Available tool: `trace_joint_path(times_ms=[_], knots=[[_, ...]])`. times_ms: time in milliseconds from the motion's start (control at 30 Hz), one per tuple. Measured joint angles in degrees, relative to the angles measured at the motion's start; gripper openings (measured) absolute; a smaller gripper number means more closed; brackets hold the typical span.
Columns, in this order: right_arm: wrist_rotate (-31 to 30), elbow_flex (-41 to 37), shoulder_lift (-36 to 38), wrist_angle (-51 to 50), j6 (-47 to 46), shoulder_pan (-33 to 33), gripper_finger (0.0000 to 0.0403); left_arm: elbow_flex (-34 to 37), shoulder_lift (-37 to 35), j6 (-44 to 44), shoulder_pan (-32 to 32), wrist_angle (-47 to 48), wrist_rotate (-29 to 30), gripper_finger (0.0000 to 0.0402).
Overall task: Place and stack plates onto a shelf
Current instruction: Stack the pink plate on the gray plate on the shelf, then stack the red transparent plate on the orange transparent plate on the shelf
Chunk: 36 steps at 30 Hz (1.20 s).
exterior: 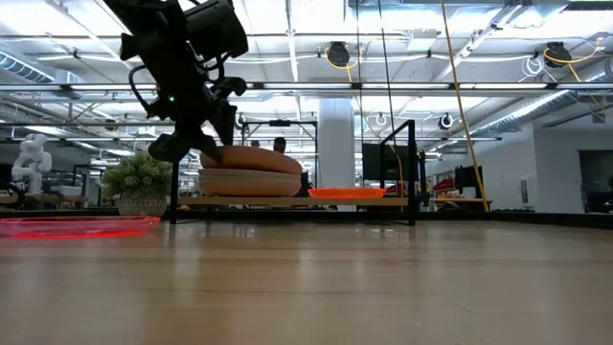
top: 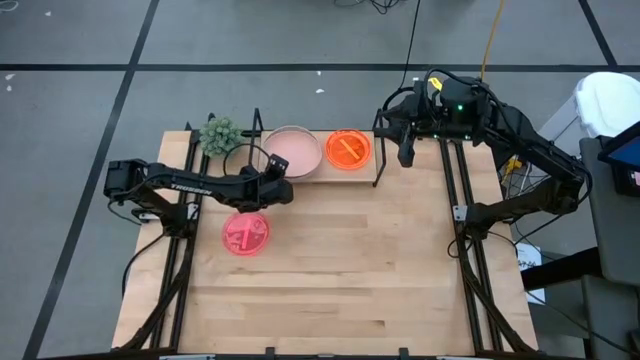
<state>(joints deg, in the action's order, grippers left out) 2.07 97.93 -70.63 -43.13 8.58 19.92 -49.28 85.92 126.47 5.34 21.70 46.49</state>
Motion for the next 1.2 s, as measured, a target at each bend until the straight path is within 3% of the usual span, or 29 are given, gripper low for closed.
trace_joint_path(times_ms=[300, 467, 567, 667, 800, 933, 1200], knots=[[0.0, 0.0, 0.0, 0.0, -2.0, 0.0, 0.0173, 0.0, -3.2, 0.0, -4.3, -2.7, 0.0, 0.0150], [-0.1, 0.0, 0.0, 0.0, -2.1, 0.0, 0.0173, 0.0, -7.1, -0.7, -5.7, 0.3, -0.1, 0.0150], [-0.2, 0.0, 0.0, 0.0, -2.1, 0.0, 0.0173, -0.1, -9.9, -5.4, -5.9, 0.0, 0.1, 0.0150], [-0.3, 0.0, 0.0, 0.0, -3.0, 0.0, 0.0173, 0.1, -13.4, -16.1, -6.9, -0.3, -1.1, 0.0150], [-0.1, -1.2, 0.0, 0.1, -6.4, -0.2, 0.0173, 0.1, -18.7, -33.1, -7.3, -1.0, -11.8, 0.0150], [3.1, -3.5, -0.1, 0.4, -11.4, -0.4, 0.0173, 0.1, -22.3, -42.2, -7.3, 0.5, -26.6, 0.0150], [3.8, -5.9, 0.0, 7.5, -25.9, -3.6, 0.0173, 0.1, -24.8, -41.3, -7.3, 18.7, -47.4, 0.0150]])
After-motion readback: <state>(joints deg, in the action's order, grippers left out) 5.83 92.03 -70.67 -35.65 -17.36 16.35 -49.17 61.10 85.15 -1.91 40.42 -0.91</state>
